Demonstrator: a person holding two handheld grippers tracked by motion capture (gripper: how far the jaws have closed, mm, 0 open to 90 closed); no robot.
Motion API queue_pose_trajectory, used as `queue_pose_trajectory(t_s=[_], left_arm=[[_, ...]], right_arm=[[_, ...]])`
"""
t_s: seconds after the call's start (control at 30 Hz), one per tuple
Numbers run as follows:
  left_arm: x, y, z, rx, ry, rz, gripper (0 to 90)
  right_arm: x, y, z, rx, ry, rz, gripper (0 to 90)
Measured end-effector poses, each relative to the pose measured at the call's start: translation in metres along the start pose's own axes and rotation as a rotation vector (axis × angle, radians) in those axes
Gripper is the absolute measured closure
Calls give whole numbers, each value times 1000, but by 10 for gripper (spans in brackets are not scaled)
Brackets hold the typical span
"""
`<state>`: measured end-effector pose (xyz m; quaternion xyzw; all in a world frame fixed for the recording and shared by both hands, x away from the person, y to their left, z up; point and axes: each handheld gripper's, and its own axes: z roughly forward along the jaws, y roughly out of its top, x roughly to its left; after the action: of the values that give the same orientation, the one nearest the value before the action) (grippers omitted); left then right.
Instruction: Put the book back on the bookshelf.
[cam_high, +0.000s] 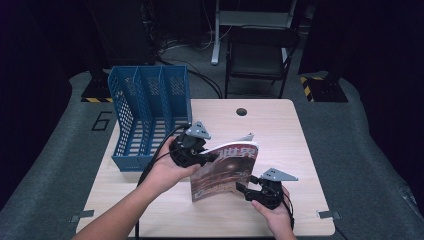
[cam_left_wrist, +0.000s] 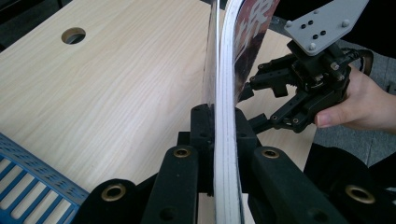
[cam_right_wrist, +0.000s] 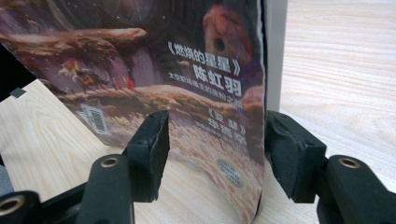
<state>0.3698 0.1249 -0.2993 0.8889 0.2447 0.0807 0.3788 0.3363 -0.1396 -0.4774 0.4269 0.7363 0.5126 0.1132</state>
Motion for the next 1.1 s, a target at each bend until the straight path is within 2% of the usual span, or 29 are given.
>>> queue_pose_trajectory(t_s=[0.37,0.6,1.1], left_arm=[[8,1,-16,-27,39,-25,842],[12,2,-22,-38,33,-39,841],[16,12,-28,-45,23,-40,841]], right_arm=[[-3,-1,-1,2,-15,10,415],[-3,-1,0,7,-15,2,416],[-4,-1,-1,9,-19,4,416]])
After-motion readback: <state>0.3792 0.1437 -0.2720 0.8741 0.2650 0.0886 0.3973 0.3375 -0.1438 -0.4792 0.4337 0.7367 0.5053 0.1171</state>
